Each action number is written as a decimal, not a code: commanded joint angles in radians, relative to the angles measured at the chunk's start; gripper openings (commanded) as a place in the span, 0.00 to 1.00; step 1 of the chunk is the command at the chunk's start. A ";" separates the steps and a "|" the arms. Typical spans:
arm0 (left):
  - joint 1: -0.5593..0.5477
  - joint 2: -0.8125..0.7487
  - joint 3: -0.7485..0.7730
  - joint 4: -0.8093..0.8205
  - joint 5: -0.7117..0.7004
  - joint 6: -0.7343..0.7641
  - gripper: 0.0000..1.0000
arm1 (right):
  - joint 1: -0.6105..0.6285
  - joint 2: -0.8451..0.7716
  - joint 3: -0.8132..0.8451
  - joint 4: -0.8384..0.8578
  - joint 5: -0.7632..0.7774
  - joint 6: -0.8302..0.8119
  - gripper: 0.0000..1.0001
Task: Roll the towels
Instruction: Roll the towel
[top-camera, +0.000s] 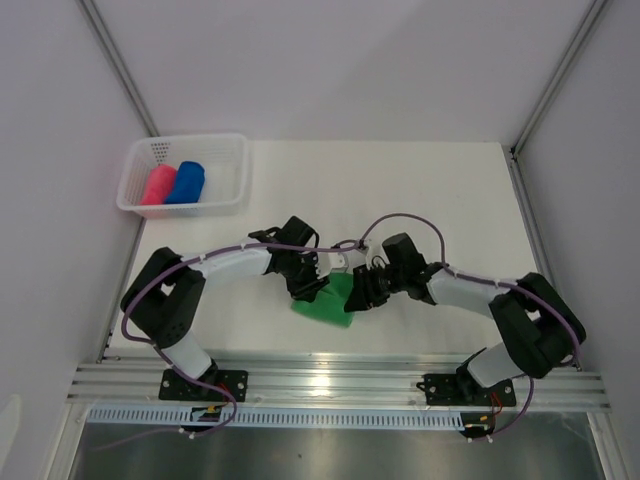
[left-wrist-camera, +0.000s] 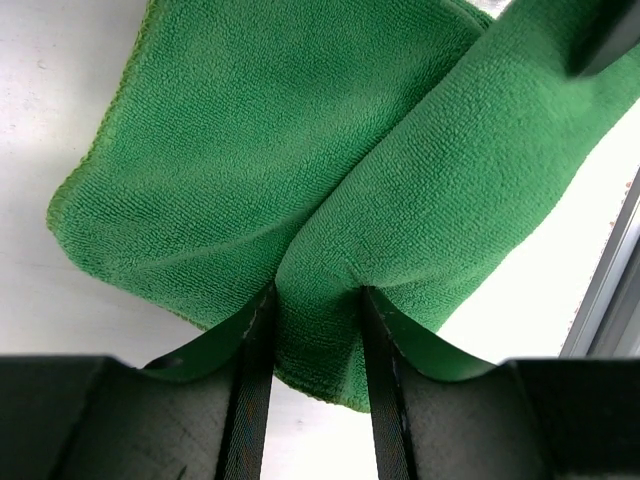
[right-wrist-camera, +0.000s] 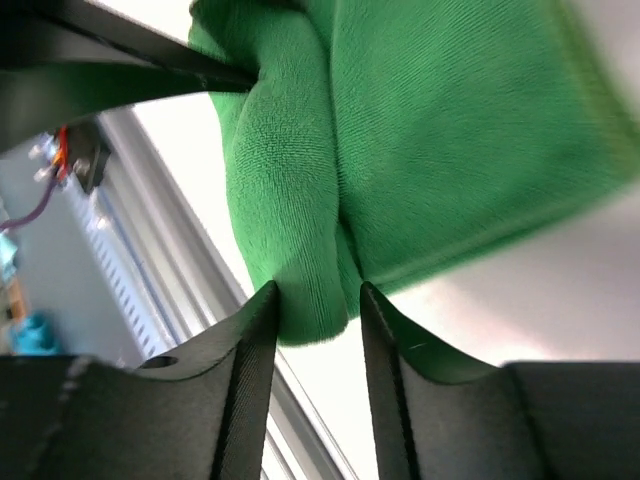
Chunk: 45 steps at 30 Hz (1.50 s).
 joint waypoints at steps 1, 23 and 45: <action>0.003 0.030 -0.018 0.004 -0.033 -0.007 0.40 | 0.008 -0.170 0.002 -0.106 0.202 -0.016 0.42; 0.032 0.004 -0.011 -0.039 0.049 -0.029 0.45 | 0.323 -0.122 -0.180 0.547 0.434 0.231 0.04; 0.027 -0.212 -0.014 -0.042 0.075 0.039 0.51 | 0.185 0.193 -0.243 0.776 0.420 0.483 0.02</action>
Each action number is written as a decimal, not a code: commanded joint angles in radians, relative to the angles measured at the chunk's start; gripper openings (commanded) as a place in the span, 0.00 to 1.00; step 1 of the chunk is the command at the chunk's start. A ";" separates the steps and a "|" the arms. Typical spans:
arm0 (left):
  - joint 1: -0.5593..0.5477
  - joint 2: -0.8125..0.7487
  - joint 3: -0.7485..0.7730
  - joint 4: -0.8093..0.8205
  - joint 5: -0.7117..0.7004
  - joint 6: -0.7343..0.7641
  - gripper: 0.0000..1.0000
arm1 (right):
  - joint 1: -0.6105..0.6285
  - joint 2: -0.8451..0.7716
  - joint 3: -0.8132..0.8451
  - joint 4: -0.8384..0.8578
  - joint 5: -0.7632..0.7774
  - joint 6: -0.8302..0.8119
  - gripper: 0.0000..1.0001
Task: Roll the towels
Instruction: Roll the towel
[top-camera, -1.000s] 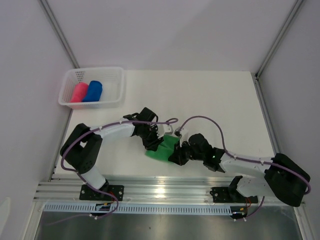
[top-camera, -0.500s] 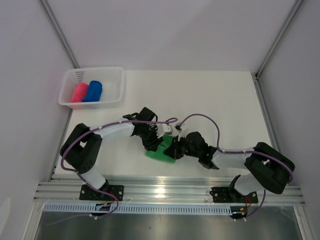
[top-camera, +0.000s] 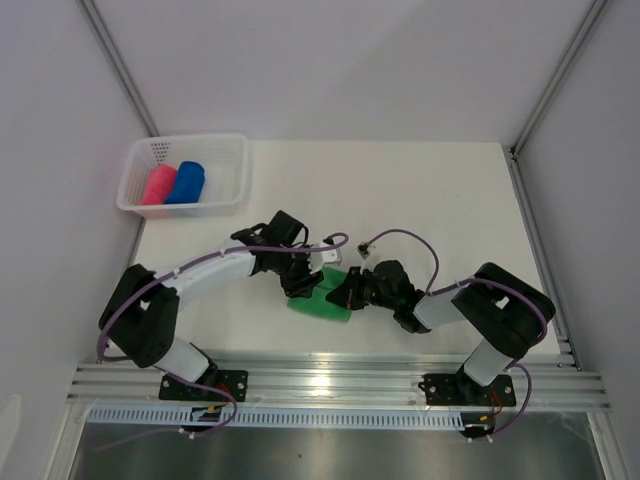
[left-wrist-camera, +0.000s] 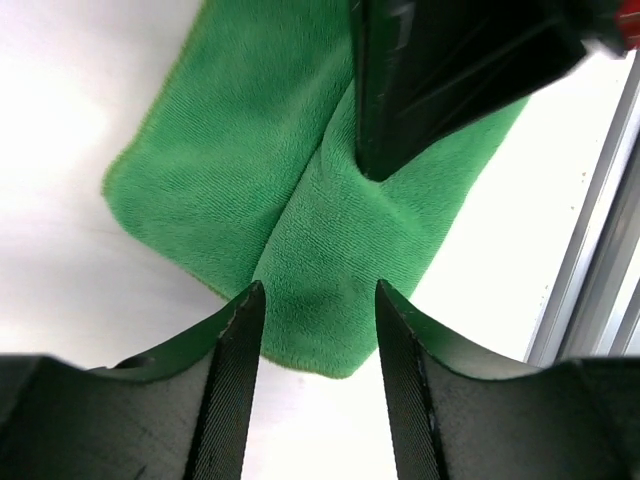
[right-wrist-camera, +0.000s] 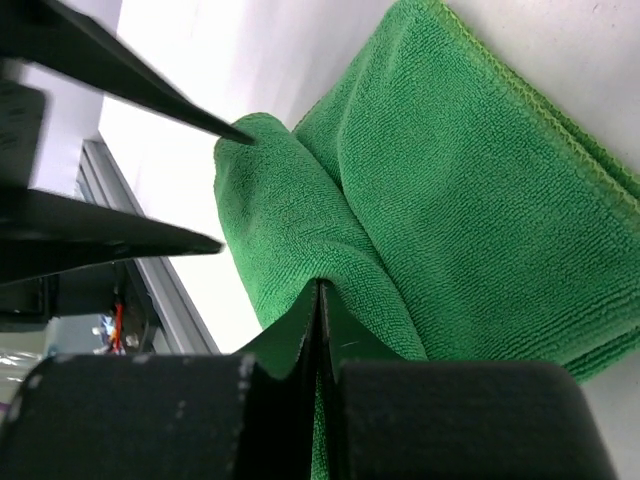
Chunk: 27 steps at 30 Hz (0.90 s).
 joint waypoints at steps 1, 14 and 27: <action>-0.005 -0.110 -0.007 -0.005 0.045 0.049 0.52 | -0.006 0.060 -0.035 0.002 0.031 0.034 0.02; -0.158 -0.142 -0.220 0.220 -0.286 0.197 0.57 | -0.009 0.023 -0.041 -0.050 0.027 0.014 0.02; -0.266 -0.138 -0.360 0.349 -0.380 0.301 0.66 | -0.005 -0.013 -0.037 -0.095 0.031 -0.027 0.02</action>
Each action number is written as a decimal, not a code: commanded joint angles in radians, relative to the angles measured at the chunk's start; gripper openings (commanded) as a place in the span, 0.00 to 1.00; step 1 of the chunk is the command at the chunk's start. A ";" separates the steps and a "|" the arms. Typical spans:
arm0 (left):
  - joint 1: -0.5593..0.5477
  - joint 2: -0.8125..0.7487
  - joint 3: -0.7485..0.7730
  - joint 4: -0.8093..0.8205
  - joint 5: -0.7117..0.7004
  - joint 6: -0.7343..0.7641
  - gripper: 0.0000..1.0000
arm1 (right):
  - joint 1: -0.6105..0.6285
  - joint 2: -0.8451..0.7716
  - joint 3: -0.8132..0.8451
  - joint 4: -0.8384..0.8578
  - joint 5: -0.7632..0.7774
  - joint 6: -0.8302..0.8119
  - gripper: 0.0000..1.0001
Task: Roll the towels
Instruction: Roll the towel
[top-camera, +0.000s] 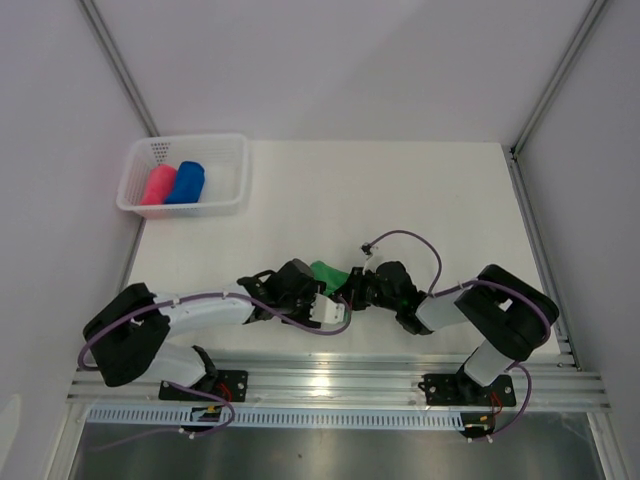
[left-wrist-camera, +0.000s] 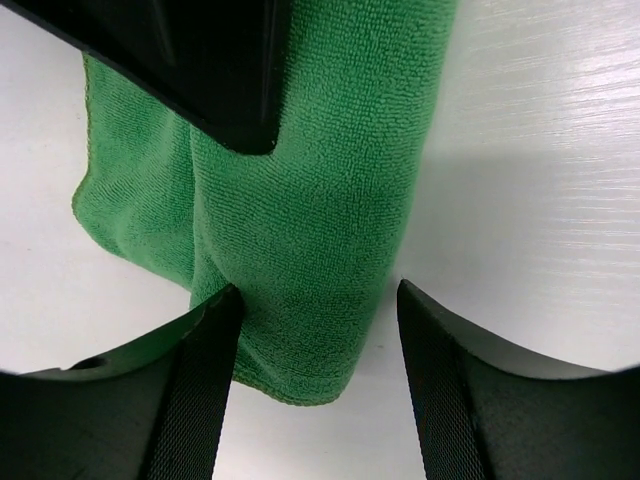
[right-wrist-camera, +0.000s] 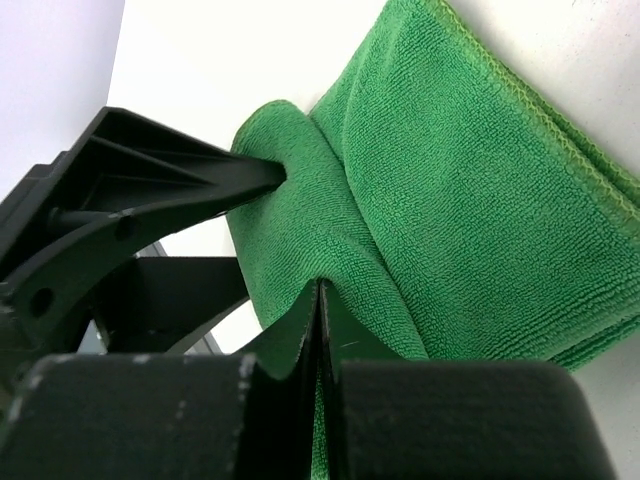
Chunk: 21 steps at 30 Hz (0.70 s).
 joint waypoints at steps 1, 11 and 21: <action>-0.005 0.060 -0.017 0.025 -0.029 0.040 0.66 | 0.001 -0.006 -0.013 -0.121 0.021 -0.056 0.02; -0.001 0.103 0.009 -0.016 0.003 -0.001 0.07 | 0.003 -0.150 -0.016 -0.213 -0.043 -0.183 0.11; 0.050 0.008 0.144 -0.419 0.256 -0.035 0.13 | 0.126 -0.574 -0.039 -0.512 0.067 -0.524 0.31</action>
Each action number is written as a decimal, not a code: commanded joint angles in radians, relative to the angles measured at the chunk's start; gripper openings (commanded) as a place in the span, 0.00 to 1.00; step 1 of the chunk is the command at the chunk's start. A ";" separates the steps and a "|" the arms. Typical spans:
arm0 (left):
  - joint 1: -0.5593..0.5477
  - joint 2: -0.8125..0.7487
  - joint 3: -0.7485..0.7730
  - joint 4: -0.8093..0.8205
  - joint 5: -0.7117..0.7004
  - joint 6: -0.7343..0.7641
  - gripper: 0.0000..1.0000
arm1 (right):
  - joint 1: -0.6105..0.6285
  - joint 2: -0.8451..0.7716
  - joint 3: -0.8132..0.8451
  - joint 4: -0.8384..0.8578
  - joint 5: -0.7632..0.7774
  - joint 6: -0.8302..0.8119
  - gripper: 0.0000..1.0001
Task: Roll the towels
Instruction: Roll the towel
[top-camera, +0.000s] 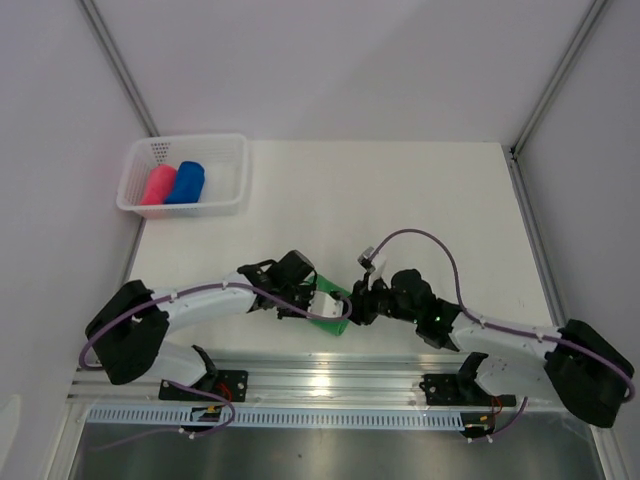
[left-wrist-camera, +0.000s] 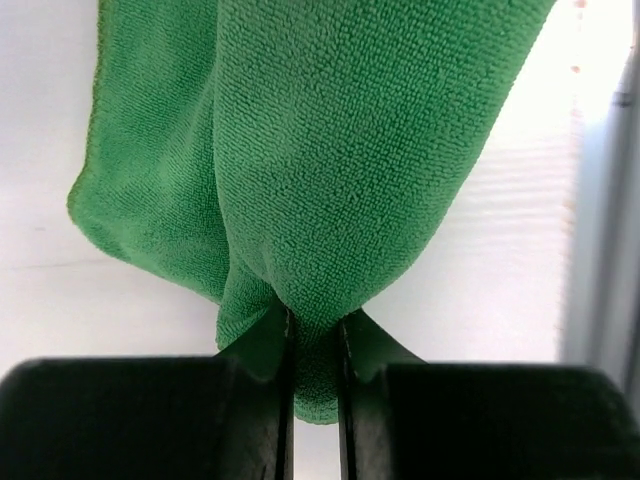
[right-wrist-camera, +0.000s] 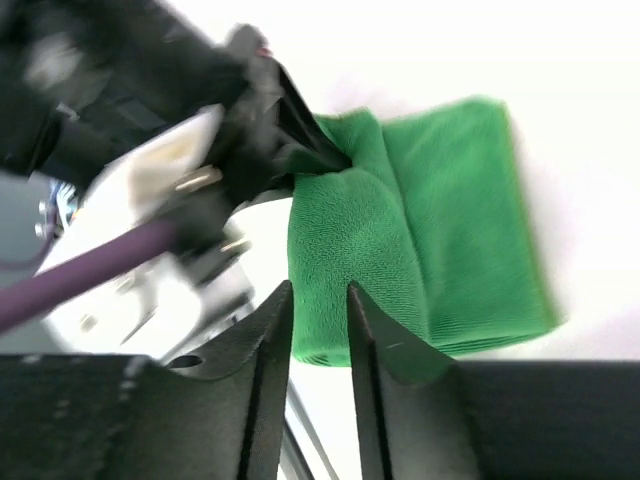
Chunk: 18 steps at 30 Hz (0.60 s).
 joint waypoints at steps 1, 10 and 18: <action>0.014 -0.019 0.049 -0.247 0.149 -0.037 0.14 | 0.045 -0.138 -0.032 -0.134 0.061 -0.183 0.32; 0.055 0.131 0.174 -0.420 0.242 -0.001 0.19 | 0.258 -0.396 -0.138 -0.102 0.173 -0.466 0.42; 0.086 0.228 0.241 -0.469 0.324 0.009 0.24 | 0.402 -0.219 -0.057 -0.097 0.374 -0.664 0.50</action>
